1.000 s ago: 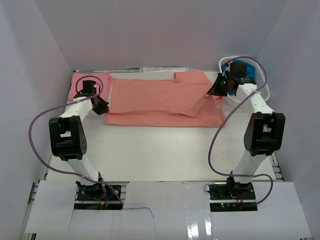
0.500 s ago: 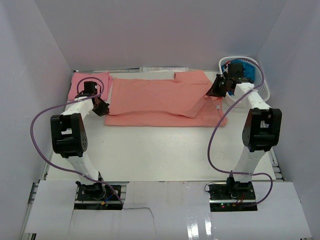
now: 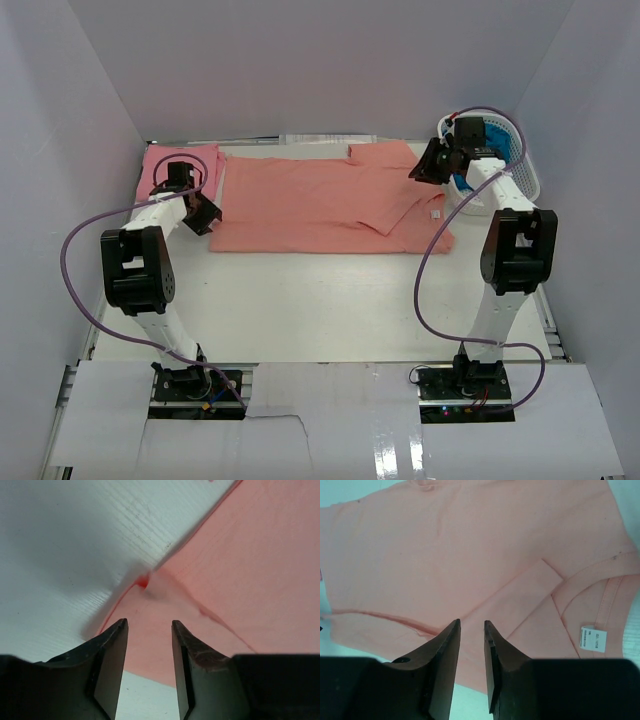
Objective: Fold and stack the t-shirts
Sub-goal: Fold the flattened tshirt in 1/3 of the way
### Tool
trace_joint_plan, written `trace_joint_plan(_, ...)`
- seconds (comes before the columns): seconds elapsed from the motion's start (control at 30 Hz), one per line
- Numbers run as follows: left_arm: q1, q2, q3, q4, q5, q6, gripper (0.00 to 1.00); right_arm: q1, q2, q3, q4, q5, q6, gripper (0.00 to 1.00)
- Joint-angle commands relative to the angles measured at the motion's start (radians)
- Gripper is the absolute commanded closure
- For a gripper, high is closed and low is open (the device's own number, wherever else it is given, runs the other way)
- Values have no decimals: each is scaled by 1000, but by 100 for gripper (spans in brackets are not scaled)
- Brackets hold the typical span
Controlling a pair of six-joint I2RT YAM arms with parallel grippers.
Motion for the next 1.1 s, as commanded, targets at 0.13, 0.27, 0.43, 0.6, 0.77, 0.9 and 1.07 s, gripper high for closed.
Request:
trace_joint_plan(0.13,0,-41,39,-14,-62,-10,17,3,35,68,128,-14,6,63)
trace_joint_plan(0.27,0,-160,27,-4,-99,-1,6,3,-24,-22,157,-66,12,54)
trace_joint_plan(0.43,-55,-262,-2,32,-28,122,4,35,-112,-185,139,-111,-17,51)
trace_joint_plan(0.6,-224,-308,-22,61,59,170,6,61,-165,-392,227,-170,26,51)
trace_joint_plan(0.77,-310,-317,-108,208,168,139,6,76,-190,-500,293,-189,83,51)
trace_joint_plan(0.9,-406,-239,-91,250,194,136,6,89,-179,-530,310,-163,94,51)
trace_joint_plan(1.07,-486,-123,-41,294,162,116,5,96,-138,-544,353,-166,112,51)
